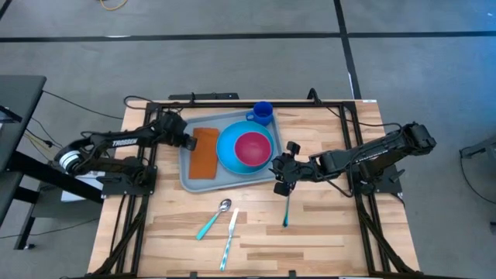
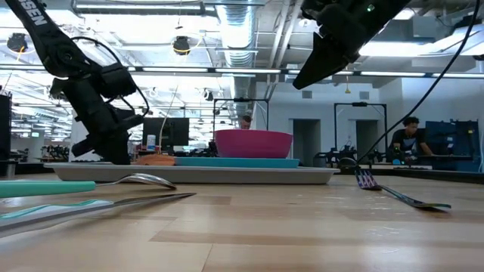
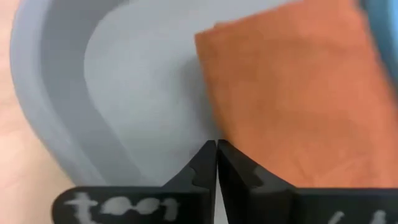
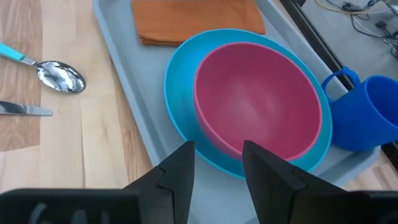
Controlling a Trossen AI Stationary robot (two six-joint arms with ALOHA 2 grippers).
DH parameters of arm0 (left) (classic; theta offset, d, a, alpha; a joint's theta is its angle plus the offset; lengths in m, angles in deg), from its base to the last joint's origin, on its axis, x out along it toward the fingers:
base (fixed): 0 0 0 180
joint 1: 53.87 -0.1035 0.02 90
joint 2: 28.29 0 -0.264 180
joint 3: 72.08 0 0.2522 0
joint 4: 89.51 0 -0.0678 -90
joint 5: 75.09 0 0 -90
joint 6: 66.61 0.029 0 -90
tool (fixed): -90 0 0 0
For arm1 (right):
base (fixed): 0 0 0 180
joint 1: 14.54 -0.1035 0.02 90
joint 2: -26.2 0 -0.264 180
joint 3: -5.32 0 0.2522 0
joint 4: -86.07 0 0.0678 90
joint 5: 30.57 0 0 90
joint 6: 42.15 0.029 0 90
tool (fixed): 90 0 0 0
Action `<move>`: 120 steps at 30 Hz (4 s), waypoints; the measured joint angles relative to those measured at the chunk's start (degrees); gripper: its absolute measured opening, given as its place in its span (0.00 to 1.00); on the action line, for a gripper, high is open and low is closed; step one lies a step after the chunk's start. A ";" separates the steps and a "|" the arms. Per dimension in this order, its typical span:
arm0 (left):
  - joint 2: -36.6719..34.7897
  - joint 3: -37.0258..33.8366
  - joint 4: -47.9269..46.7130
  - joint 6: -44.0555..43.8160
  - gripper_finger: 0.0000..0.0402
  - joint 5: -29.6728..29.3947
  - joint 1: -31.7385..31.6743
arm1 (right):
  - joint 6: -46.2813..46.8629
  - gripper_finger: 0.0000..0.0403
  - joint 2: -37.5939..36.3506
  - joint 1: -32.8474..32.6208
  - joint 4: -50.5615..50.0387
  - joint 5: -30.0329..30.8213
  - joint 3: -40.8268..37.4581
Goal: Set up tray
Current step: Put the brown napkin on the gray tray
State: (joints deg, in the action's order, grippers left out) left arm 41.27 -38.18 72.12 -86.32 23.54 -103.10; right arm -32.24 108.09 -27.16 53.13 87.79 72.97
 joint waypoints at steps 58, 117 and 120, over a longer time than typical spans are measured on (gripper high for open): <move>-6.64 0.04 2.42 1.56 0.33 -2.05 3.98 | -2.84 0.31 0.00 0.42 2.12 0.02 0.00; -15.12 0.00 -0.76 4.34 0.00 -21.02 26.53 | 0.13 0.31 0.00 0.84 1.66 -0.02 0.00; -15.12 0.00 -1.10 4.78 0.00 -23.23 27.26 | -0.84 0.31 0.00 1.42 1.68 0.00 0.00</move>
State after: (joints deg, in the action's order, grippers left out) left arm 26.14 -38.18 71.02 -81.54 0.30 -75.85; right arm -33.08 108.09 -25.74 54.81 87.79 72.97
